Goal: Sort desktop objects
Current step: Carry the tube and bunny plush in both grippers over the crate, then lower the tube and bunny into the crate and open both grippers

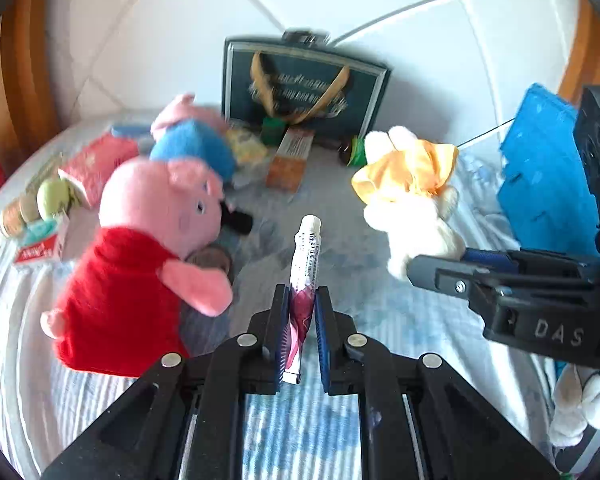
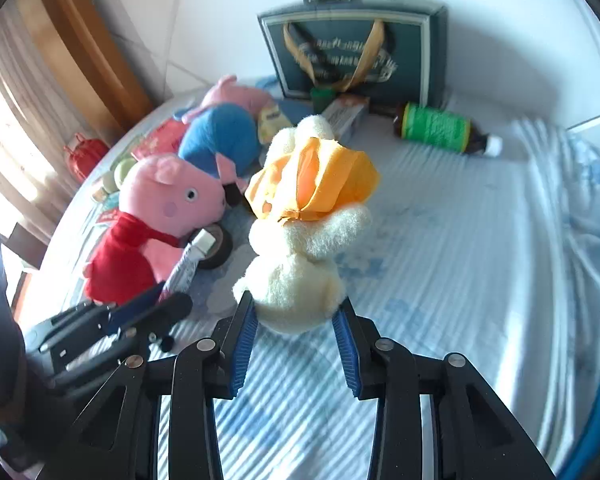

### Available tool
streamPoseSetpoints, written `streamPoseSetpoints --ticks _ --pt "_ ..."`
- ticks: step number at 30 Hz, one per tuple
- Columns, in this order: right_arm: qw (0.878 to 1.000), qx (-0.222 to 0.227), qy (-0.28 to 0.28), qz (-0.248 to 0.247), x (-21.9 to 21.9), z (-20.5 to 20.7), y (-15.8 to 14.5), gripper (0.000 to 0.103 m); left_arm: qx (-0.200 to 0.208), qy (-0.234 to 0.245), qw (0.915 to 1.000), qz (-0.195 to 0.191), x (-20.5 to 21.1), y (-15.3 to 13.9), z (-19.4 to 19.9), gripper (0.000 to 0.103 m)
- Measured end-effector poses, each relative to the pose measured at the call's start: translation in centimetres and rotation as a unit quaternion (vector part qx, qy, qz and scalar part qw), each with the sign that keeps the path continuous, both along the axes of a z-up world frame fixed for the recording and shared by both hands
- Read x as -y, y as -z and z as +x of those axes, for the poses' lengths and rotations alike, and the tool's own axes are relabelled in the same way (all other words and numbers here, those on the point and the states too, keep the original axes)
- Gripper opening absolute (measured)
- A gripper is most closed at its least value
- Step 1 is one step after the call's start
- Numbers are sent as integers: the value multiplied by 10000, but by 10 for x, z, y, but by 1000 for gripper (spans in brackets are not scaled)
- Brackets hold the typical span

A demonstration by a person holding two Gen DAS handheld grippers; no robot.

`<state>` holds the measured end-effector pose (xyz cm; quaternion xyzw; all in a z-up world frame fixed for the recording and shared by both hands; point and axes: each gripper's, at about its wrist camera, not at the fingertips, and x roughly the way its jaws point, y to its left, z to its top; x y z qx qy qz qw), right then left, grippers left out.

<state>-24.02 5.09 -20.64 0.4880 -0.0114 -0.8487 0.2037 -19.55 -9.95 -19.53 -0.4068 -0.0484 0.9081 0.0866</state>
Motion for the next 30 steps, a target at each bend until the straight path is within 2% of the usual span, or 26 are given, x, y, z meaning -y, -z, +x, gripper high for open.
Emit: streamPoseSetpoints --ticks 5,10,15,18,21,25,30 --pt "9967 -704 390 75 -25 54 -66 37 -633 402 9971 -128 -29 -61 28 13" --pt "9863 -1339 951 170 -68 110 -131 38 -1098 820 9903 -231 -75 -118 47 13" --pt "9660 -1969 1649 305 -122 159 -187 38 -1644 1428 9759 -127 -139 -171 79 13" --pt "9488 -2335 2075 469 -161 193 -216 38 -1903 1774 9656 -43 -182 -199 97 13" --pt "9327 -2515 2506 632 -204 218 -232 38 -2031 2097 9564 33 -228 -219 112 13" --pt "9189 -2461 2963 848 -268 247 -240 38 -2059 2466 9470 -62 -293 -231 131 13" --pt "9196 -2025 3200 1046 -322 254 -220 38 -1744 2821 9430 -284 -365 -222 143 13"
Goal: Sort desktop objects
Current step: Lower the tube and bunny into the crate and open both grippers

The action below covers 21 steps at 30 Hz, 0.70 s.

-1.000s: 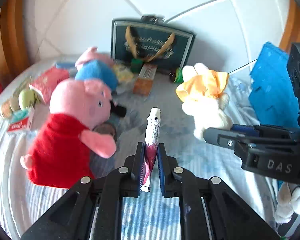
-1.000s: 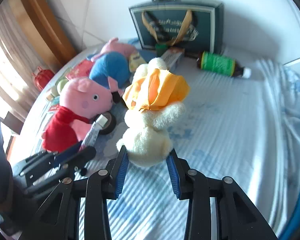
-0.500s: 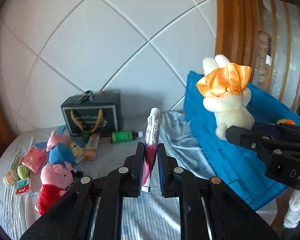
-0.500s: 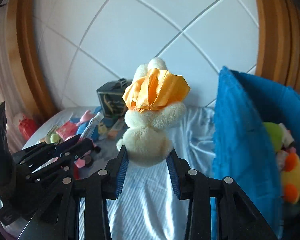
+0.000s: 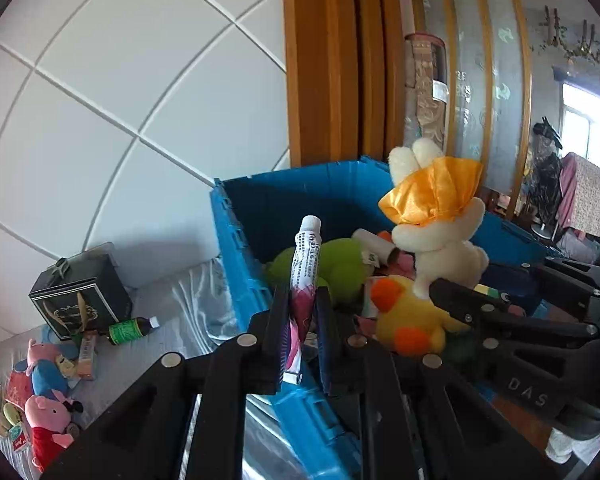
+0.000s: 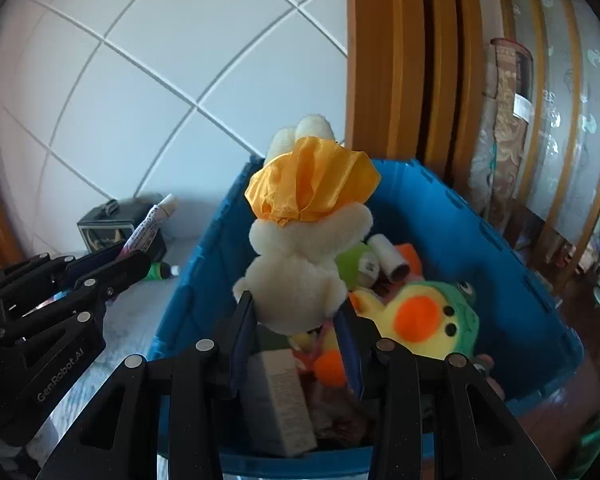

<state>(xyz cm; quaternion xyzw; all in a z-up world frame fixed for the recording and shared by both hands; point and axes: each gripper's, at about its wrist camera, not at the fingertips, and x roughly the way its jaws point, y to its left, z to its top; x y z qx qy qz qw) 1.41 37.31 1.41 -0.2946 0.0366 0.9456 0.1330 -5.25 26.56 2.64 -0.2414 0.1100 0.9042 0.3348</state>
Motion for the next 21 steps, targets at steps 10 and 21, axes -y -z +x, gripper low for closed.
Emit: streamPoseSetpoints --ticks 10,21 --pt "9966 687 437 108 -68 -4 40 39 309 271 9974 -590 -83 26 13 13" --pt "9952 929 311 33 -87 -8 63 54 266 -28 9974 -666 -91 30 14 17"
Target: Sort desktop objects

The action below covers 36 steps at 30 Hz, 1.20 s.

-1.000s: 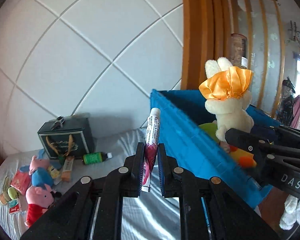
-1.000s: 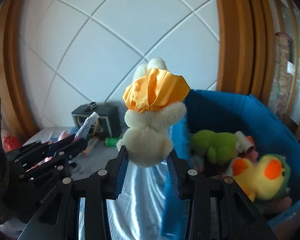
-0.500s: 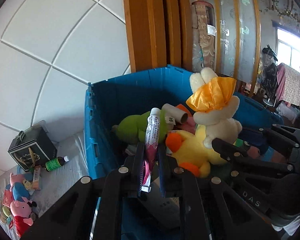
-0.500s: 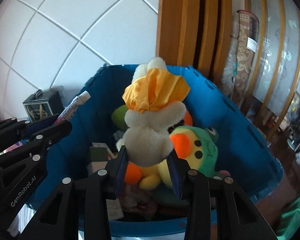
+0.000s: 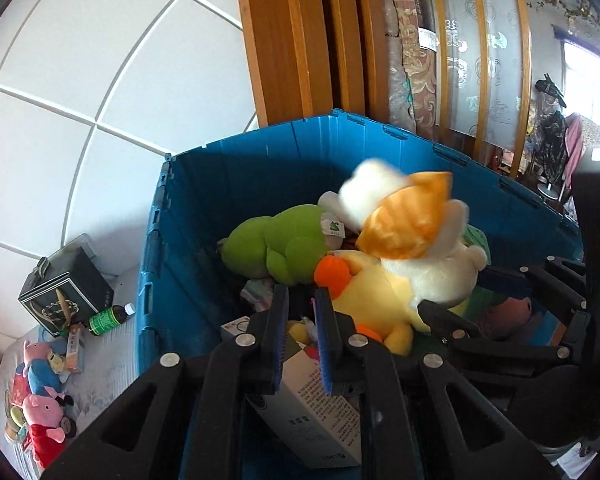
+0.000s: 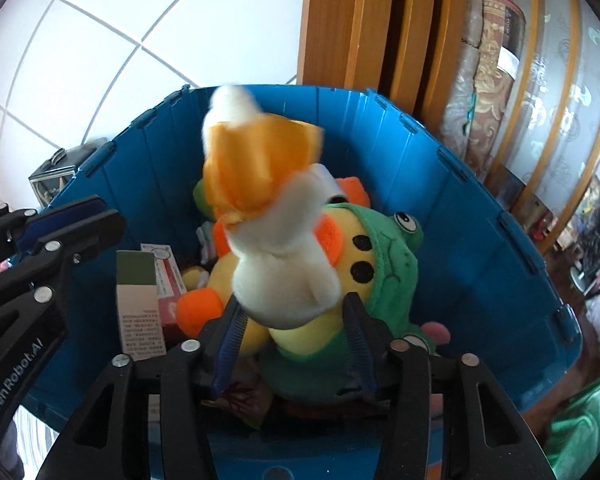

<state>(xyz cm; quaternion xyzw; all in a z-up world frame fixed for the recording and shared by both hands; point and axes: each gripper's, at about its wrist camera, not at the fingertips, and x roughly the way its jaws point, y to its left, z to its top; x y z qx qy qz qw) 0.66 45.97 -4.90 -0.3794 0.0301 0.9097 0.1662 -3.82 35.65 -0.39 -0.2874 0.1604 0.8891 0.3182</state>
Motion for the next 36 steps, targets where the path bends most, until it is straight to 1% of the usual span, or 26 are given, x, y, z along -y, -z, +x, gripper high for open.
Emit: streamPoseSetpoints --ticks 1,2,3,4,5,7,8,10,15,17,18,20,22,25,27,30,36 --pt "10000 -9 13 1 1 0 0 55 6 -39 10000 24 2 -1 0 27" --pt "10000 -33 25 -4 0 2 0 57 2 -71 10000 56 4 -1 0 43" --pt "10000 -65 25 -27 -1 2 -1 62 -13 -106 9999 96 7 -2 0 52" --pt "9999 -87 29 -42 -1 3 -1 71 -46 -134 9998 157 10 -4 1 67" --pt "9999 -113 51 -36 -1 5 -2 76 -100 -152 9996 229 14 -6 3 74" --pt "9998 -170 93 37 0 8 -4 87 -173 -167 9991 344 22 -10 5 77" --pt "9997 -213 113 46 0 10 -6 89 -188 -178 9989 394 27 -13 6 77" --pt "9995 -300 130 7 1 14 -11 103 -214 -235 9983 486 36 -18 8 78" --pt "9976 -690 67 -61 13 33 -29 103 -395 -456 9956 713 73 -32 20 79" --pt "9968 -781 154 0 22 39 -36 103 -477 -551 9943 783 90 -39 25 80" --pt "9965 -813 200 48 29 42 -40 103 -531 -576 9937 807 99 -41 28 82" --pt "9957 -898 223 80 44 49 -47 103 -643 -618 9920 896 119 -45 35 95" --pt "9947 -998 211 99 60 56 -53 103 -768 -644 9893 1059 141 -50 42 102" --pt "9933 -1101 254 241 89 68 -60 103 -878 -754 9865 1160 172 -53 50 102" --pt "9927 -1132 314 277 106 73 -64 103 -811 -790 9875 1099 186 -54 51 102" --pt "9915 -1185 442 298 128 81 -69 103 -587 -758 9887 1154 212 -51 51 102" --pt "9917 -1103 558 354 160 89 -71 103 -426 -676 9913 1043 242 -46 59 102"
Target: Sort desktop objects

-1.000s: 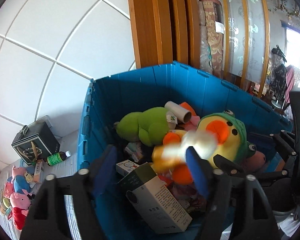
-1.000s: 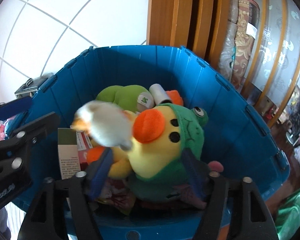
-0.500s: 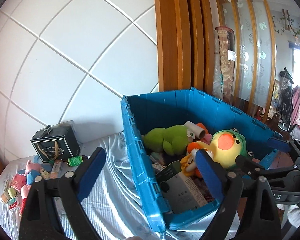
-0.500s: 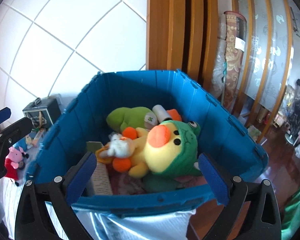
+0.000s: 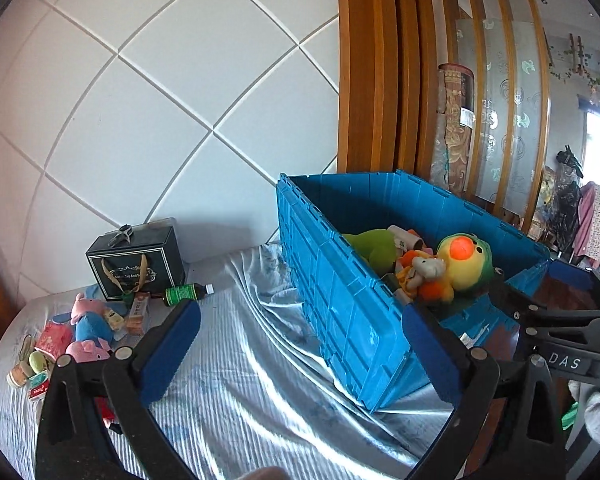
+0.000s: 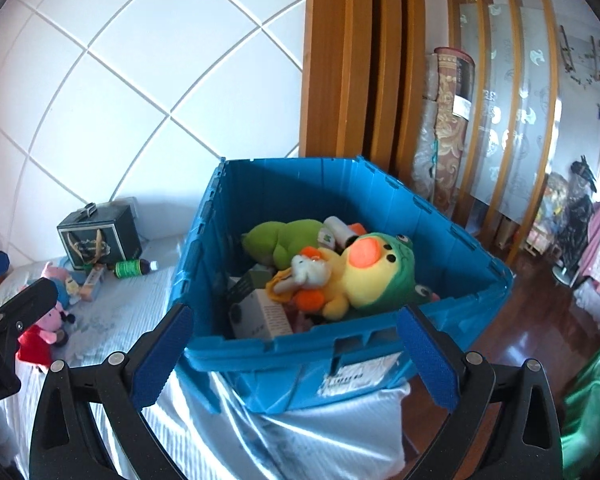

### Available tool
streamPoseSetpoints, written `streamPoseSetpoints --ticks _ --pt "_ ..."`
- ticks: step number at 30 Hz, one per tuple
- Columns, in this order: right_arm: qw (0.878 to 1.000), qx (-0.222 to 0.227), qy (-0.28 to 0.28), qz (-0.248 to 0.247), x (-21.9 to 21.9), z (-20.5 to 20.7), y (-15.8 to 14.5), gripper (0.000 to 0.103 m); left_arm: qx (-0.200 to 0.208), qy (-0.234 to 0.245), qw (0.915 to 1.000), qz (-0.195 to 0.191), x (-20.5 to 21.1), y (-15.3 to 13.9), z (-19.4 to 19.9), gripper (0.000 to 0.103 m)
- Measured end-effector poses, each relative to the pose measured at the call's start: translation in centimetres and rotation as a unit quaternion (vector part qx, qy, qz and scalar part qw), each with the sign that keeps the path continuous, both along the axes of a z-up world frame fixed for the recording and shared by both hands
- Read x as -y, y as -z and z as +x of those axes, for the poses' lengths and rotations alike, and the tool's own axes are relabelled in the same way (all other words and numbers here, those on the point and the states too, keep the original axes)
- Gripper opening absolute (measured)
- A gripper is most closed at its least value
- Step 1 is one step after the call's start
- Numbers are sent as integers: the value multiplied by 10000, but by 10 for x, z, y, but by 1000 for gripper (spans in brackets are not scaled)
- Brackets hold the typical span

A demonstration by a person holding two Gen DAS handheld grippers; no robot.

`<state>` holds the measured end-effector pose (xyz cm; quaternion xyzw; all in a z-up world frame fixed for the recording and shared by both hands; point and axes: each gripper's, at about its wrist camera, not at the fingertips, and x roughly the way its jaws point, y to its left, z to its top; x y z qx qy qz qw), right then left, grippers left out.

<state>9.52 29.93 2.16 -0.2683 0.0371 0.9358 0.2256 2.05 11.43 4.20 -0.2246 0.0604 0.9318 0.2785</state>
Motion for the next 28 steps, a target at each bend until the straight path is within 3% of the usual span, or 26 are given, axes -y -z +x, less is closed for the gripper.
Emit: streamPoseSetpoints --ticks 12,28 --pt "10000 30 -21 63 28 10 1 103 91 -54 9999 137 29 0 9 102" --pt "9999 -76 32 58 14 18 -5 103 -141 -21 9997 182 9 -11 26 102"
